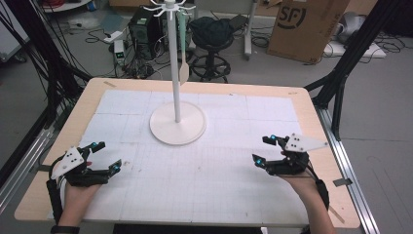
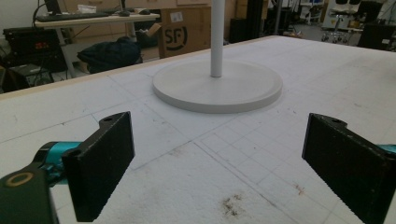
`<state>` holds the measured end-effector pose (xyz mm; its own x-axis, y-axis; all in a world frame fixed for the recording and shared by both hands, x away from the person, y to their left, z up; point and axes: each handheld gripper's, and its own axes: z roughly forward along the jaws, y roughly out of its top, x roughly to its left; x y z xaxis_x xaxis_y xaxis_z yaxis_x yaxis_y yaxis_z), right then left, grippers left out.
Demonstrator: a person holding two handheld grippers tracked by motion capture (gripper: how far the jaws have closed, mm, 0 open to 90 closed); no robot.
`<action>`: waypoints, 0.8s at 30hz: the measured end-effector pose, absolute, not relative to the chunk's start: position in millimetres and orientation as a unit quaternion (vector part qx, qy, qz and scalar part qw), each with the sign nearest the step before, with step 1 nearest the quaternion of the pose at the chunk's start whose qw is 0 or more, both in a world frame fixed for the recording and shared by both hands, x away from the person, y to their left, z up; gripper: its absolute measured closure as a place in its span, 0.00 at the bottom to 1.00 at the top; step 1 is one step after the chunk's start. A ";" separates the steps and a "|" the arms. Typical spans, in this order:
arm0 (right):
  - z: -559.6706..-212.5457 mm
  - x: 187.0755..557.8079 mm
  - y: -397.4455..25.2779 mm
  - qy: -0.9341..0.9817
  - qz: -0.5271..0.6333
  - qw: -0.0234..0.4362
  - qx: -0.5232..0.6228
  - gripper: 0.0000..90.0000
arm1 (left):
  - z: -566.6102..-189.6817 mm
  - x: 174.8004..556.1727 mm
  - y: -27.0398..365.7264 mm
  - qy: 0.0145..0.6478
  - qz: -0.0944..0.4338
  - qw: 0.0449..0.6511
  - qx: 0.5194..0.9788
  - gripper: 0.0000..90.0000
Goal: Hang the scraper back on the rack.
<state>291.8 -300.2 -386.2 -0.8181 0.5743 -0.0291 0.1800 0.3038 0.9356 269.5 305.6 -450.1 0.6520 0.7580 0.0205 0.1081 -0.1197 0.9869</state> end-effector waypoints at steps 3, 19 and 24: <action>-404.2 284.0 -305.1 0.785 0.540 0.177 0.247 0.27 | -450.0 269.5 305.4 0.310 0.277 0.585 0.696 0.11; -444.2 270.9 -318.3 0.766 0.543 0.193 0.284 0.23 | -450.0 269.9 305.9 0.312 0.276 0.585 0.696 0.11; -446.2 270.3 -322.2 0.756 0.555 0.194 0.289 0.22 | -450.0 269.9 305.9 0.312 0.276 0.585 0.696 0.11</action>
